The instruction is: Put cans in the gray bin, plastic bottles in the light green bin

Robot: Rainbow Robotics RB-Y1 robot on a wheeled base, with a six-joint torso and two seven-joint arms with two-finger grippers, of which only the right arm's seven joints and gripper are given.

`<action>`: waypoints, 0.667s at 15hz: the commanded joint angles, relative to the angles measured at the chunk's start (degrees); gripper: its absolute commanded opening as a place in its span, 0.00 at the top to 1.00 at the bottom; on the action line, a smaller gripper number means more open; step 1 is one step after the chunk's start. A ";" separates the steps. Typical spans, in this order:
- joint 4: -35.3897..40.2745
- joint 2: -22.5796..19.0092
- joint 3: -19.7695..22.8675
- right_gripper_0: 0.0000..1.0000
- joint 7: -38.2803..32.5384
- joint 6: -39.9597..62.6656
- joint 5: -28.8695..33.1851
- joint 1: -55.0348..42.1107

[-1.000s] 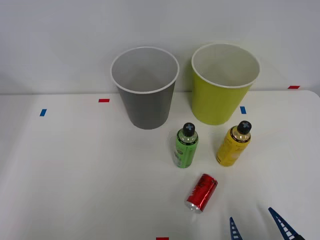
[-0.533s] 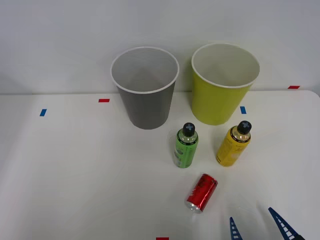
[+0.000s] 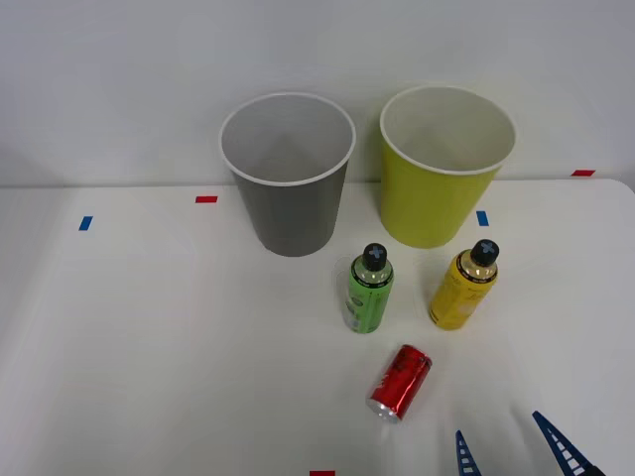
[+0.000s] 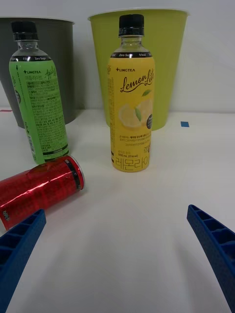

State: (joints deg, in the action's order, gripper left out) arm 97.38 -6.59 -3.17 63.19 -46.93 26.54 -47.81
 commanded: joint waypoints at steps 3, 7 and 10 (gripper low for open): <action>0.00 0.00 0.00 0.00 0.00 0.00 0.00 0.00; 0.00 0.00 0.00 0.00 0.00 0.00 0.00 0.00; 0.00 0.00 0.00 0.00 0.00 0.00 0.00 0.00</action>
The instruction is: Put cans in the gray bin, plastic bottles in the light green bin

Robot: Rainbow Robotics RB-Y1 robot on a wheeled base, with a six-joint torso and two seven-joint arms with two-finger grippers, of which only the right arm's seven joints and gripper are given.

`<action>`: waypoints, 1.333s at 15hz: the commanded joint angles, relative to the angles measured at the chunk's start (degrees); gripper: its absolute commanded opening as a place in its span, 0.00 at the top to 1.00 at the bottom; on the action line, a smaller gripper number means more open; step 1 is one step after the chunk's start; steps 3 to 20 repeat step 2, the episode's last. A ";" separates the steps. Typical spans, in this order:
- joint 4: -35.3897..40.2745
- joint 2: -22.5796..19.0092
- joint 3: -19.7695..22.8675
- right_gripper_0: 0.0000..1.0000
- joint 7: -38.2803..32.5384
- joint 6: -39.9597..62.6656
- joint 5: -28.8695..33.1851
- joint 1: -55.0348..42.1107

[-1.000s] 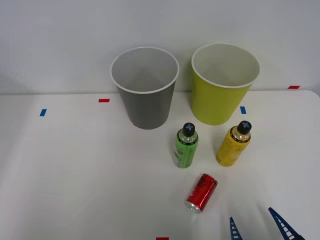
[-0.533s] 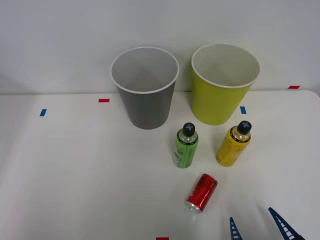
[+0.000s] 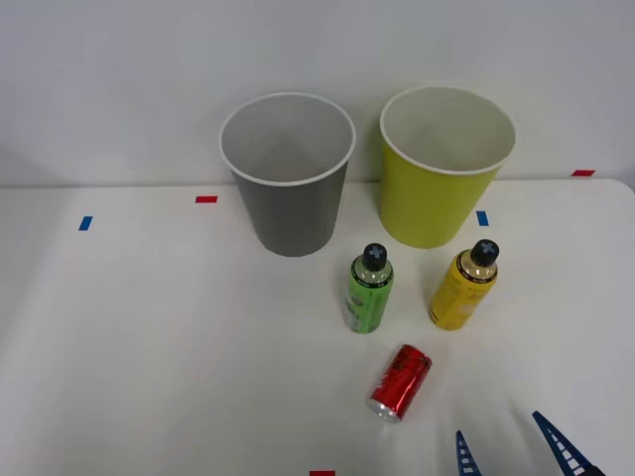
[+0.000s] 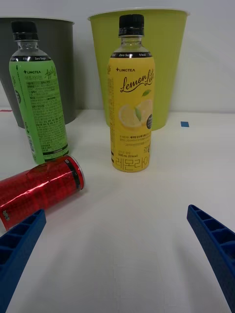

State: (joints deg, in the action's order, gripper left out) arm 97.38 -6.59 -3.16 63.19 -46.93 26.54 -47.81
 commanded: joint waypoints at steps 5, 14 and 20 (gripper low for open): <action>0.00 0.00 0.00 0.00 0.00 0.00 0.00 0.00; 0.00 0.00 0.00 0.00 0.00 0.00 0.00 0.00; 0.00 0.00 0.00 0.00 0.00 0.00 0.00 0.00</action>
